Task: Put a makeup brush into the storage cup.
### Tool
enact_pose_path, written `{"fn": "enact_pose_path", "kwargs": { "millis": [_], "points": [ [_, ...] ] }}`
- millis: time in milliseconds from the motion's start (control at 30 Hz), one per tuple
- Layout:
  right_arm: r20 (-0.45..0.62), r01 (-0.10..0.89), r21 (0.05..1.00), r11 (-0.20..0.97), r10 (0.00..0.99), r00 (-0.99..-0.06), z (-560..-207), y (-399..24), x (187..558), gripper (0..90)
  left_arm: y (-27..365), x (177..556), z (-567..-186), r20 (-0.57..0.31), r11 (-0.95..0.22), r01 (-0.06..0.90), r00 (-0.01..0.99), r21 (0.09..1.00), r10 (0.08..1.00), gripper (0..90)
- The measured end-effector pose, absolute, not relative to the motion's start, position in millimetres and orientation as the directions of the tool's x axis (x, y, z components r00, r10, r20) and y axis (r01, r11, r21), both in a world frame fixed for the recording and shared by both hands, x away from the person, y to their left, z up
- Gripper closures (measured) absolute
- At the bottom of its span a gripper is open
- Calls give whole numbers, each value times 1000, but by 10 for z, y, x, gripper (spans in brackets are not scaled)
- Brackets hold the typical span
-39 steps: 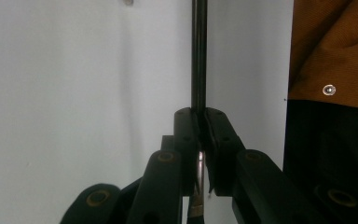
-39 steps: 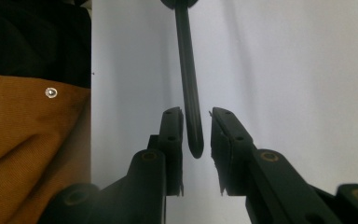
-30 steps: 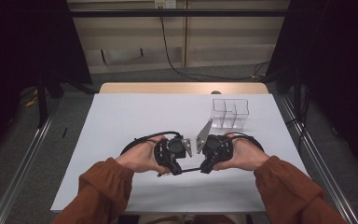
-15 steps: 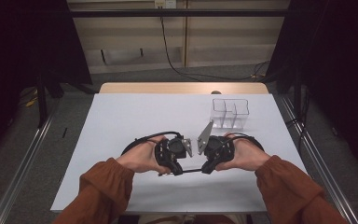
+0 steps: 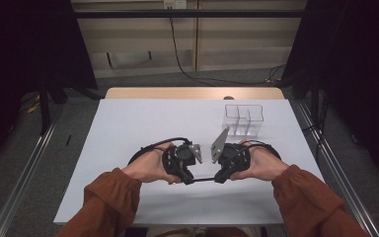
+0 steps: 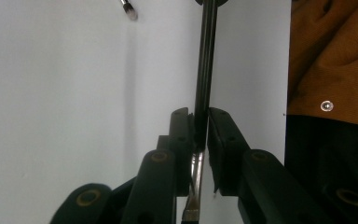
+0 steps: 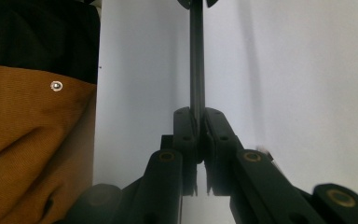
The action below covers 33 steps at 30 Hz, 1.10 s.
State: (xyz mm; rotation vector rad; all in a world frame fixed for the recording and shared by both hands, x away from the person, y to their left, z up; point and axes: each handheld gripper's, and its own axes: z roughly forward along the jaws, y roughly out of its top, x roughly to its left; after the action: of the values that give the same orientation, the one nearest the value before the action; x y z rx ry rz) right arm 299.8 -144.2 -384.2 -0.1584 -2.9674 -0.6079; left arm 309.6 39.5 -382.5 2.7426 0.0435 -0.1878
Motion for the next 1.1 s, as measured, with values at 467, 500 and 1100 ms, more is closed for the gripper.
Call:
{"fn": "enact_pose_path", "kwargs": {
  "millis": [467, 500, 1100],
  "points": [
    [128, 151, 400, 904, 109, -986, -3823, -1537, 3009, 844, 586, 3151, -3891, -98, -873, 153, 988, 463, 122, 429],
    [129, 159, 400, 903, 116, -985, -3822, -1551, 3009, 844, 607, 3157, -3888, -95, -868, 161, 987, 469, 132, 404],
    [129, 218, 441, 871, 178, -975, -3846, -1826, 2979, 843, 1072, 3222, -3926, -76, -730, 275, 953, 626, 294, 49]
  ]
}}
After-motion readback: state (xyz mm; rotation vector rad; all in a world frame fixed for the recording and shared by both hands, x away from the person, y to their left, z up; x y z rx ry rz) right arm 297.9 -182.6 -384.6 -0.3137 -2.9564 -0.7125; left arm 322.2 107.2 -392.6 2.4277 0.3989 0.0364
